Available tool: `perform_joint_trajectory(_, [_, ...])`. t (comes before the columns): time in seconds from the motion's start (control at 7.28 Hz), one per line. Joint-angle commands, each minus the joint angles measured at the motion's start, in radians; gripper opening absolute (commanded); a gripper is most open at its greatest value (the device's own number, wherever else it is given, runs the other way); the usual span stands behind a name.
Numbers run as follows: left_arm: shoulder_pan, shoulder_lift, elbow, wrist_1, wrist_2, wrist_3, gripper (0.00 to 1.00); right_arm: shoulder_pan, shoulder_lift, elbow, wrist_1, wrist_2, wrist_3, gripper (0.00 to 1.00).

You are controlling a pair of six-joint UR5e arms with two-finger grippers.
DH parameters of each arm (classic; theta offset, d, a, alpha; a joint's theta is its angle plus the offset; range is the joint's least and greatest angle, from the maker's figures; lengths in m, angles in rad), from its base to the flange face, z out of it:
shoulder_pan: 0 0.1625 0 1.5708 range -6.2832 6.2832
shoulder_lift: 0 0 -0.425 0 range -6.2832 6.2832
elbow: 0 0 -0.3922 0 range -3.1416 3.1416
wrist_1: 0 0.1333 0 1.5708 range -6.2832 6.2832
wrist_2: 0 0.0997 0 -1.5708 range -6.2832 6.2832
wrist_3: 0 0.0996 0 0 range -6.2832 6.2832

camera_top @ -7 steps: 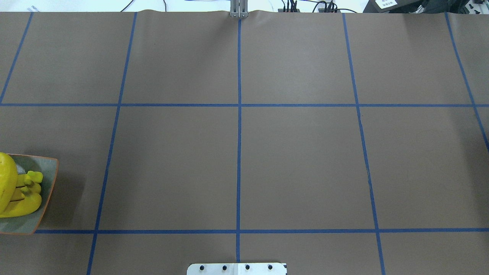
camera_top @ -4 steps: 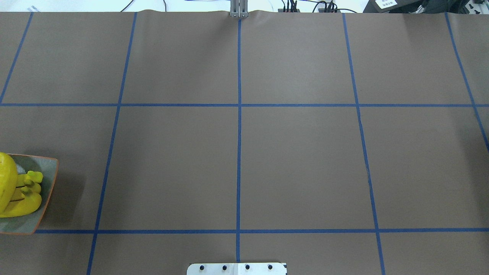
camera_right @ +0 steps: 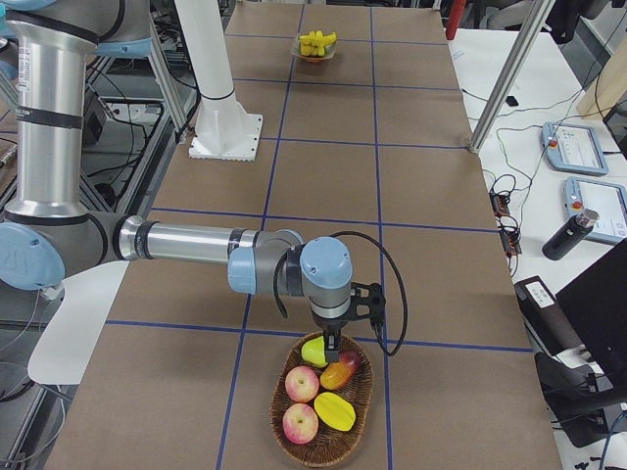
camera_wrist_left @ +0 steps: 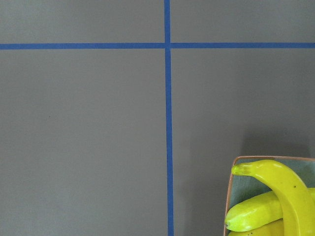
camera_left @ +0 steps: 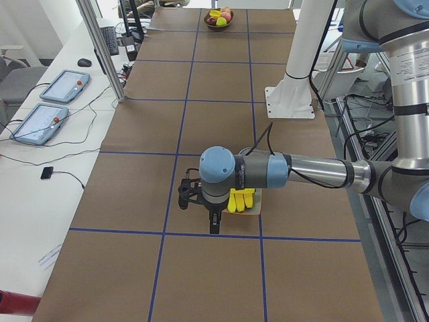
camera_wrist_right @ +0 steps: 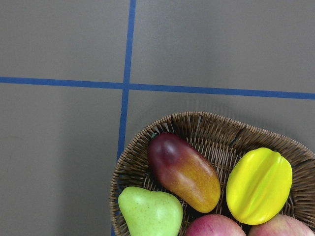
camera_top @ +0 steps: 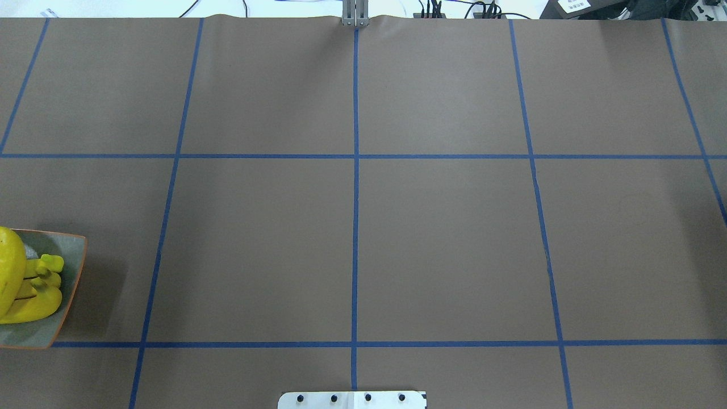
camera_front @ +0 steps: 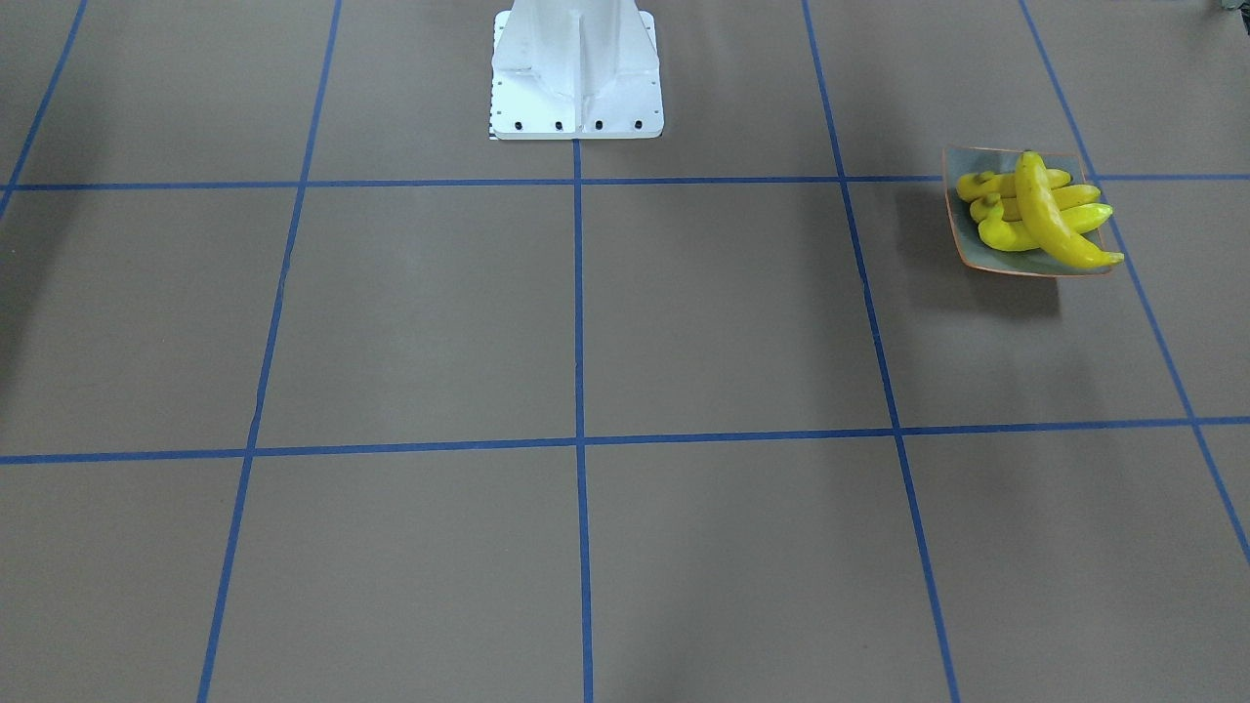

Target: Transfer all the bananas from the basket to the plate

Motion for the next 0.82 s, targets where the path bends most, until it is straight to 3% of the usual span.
perform_joint_trajectory(0.0, [-0.001, 0.018, -0.008, -0.001, 0.006, 0.001, 1.00, -0.001, 0.009, 0.061, -0.088, 0.003, 0.003, 0.99])
perform_joint_trajectory(0.69, [-0.001, 0.061, -0.010, 0.000, 0.008, -0.007, 1.00, -0.003, 0.009, 0.060, -0.083, 0.014, 0.006, 1.00])
